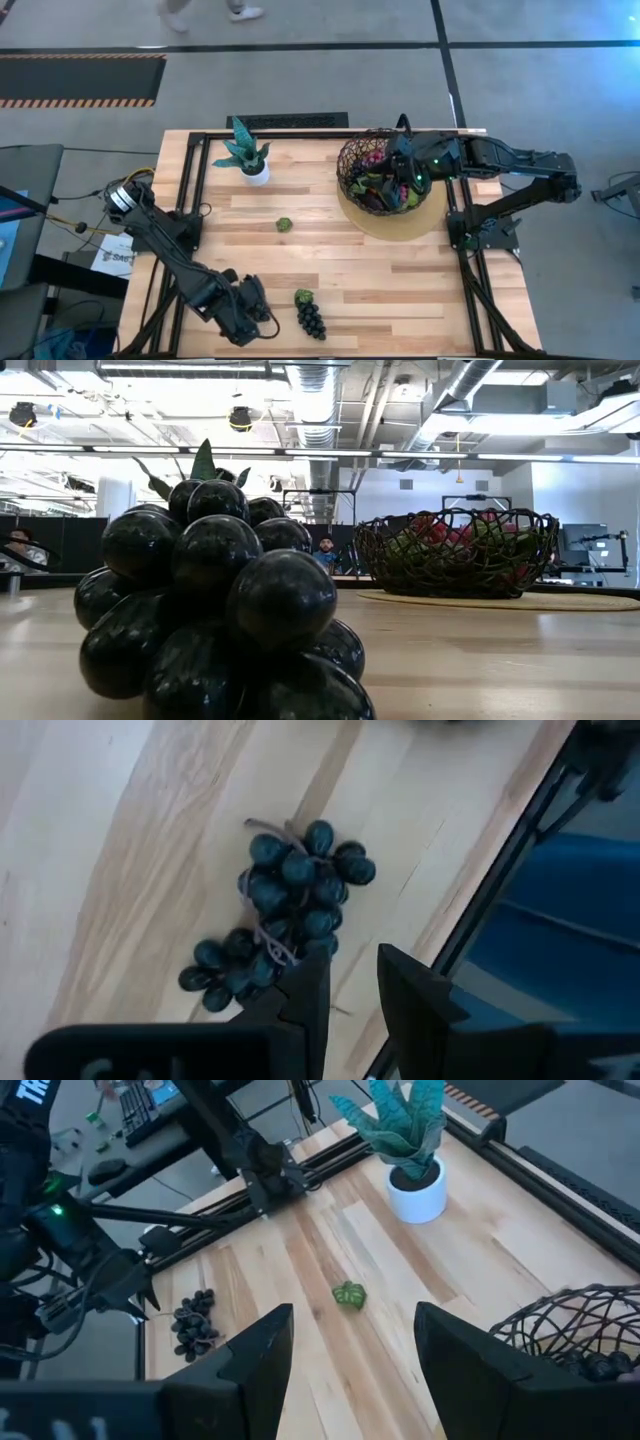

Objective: Build produce basket
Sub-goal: Put the black grapes into the black wire basket

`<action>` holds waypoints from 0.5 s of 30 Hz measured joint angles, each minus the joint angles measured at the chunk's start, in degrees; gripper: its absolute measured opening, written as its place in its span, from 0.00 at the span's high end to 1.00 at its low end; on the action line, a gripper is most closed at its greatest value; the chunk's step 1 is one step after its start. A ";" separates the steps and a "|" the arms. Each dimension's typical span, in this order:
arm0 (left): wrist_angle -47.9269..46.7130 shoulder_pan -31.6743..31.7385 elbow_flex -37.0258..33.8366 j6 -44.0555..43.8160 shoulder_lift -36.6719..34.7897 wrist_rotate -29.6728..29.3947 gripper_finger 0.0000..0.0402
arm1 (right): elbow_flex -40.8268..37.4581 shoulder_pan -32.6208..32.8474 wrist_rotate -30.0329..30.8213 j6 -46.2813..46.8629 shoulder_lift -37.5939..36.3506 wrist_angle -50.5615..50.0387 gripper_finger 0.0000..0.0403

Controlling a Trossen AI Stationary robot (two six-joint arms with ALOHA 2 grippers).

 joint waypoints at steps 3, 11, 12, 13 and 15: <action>-0.93 0.20 0.00 0.56 0.00 0.00 0.82 | 0.00 0.00 -0.17 -1.08 0.00 -0.02 0.44; -1.31 2.80 -0.02 -5.34 0.00 -4.68 0.78 | 0.00 0.33 -7.45 -5.09 0.00 -0.02 0.44; -1.29 3.13 -0.02 -5.46 0.00 -4.86 0.77 | 0.00 0.33 -8.32 -5.53 0.00 -0.04 0.44; -1.29 3.51 -0.02 -5.46 0.00 -4.82 0.77 | 0.00 0.33 -8.99 -6.03 0.00 -0.04 0.44; -1.22 4.33 -0.02 -5.45 0.00 -4.25 0.77 | 0.00 0.28 -10.11 -7.21 0.00 -0.04 0.44</action>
